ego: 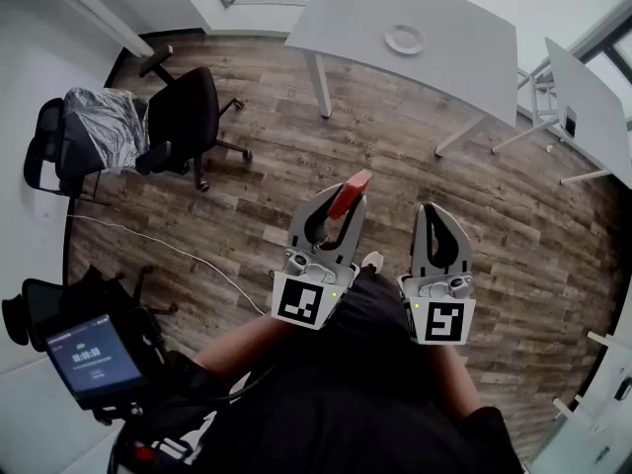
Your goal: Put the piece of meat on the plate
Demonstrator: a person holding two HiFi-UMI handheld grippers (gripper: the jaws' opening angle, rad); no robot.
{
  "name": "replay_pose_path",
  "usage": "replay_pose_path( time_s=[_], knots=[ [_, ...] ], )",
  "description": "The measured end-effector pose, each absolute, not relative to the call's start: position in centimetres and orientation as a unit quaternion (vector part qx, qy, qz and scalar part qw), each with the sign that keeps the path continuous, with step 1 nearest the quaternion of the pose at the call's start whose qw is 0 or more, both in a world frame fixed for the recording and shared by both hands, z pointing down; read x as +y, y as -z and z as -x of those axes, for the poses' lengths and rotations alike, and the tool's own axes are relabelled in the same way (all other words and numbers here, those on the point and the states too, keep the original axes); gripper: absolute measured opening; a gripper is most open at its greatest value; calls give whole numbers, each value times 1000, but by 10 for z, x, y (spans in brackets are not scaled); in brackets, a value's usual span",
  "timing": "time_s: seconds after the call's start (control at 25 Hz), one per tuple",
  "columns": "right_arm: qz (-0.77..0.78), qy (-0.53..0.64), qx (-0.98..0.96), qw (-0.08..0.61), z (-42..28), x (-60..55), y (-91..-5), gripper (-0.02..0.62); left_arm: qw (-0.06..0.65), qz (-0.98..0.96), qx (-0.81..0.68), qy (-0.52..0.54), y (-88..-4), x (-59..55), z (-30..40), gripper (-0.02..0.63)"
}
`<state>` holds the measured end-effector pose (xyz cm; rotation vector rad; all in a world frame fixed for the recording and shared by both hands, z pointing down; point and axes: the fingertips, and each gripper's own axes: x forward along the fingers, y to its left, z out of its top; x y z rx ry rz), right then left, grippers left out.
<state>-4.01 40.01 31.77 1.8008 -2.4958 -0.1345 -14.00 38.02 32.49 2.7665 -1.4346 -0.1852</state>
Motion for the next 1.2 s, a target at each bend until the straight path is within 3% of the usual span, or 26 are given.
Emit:
replay_pose_path(
  time_s=[0.72,1.2],
  knots=[
    [-603,-8,-797,42,-3,396,-338,6,11,-881,-469,61,-329,374,121,98],
    [-597,-19,-802,4,-53,406,-352,6,8,-879,-474,41,-343,383,71,98]
  ],
)
